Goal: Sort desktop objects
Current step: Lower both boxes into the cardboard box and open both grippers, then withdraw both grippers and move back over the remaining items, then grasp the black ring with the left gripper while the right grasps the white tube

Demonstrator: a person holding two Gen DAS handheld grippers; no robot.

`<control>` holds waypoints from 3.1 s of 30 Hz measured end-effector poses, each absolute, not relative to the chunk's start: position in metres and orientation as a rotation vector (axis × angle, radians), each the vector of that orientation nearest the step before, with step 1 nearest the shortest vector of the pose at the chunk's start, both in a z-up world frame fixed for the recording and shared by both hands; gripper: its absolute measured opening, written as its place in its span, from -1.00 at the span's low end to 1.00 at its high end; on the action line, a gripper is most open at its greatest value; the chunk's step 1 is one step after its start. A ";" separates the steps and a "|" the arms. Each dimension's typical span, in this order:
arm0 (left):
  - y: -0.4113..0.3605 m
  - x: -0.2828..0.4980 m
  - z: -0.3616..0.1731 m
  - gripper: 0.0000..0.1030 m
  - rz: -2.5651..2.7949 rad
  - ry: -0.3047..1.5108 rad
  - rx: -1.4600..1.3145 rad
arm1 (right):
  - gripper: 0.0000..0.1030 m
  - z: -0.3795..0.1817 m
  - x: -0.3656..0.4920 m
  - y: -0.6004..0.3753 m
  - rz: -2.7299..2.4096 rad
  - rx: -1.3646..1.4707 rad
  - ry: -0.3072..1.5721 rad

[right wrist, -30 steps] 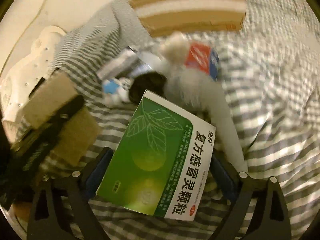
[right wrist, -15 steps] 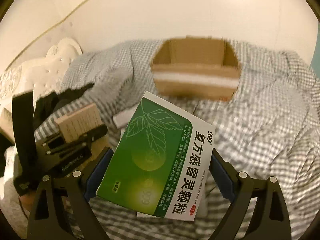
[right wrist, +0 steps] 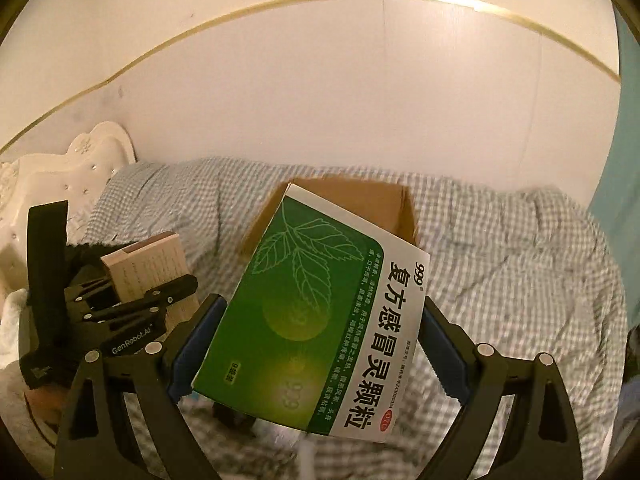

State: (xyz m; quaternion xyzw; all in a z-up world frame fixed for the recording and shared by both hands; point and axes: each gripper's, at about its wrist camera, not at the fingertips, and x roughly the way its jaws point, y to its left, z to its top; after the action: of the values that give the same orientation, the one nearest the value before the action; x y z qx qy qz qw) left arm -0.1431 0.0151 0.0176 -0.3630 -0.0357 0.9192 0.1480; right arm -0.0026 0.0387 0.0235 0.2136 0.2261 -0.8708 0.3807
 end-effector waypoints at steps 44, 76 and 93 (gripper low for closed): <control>0.013 -0.187 0.041 0.90 2.817 -0.056 -0.976 | 0.72 0.092 -0.062 0.008 -2.320 0.419 0.405; 0.031 -0.042 -0.130 0.91 2.494 -0.057 -1.474 | 0.62 -0.097 -0.022 0.094 -2.142 0.976 0.541; 0.060 -0.036 -0.129 0.91 2.544 0.142 -1.321 | 0.15 -0.124 -0.009 0.095 -2.180 0.994 0.677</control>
State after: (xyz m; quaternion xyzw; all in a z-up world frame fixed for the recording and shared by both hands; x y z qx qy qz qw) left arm -0.0364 0.0599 -0.1288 -0.4561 0.0489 0.8783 0.1351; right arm -0.0088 0.0949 -0.1235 0.3782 0.2575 -0.8295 0.3204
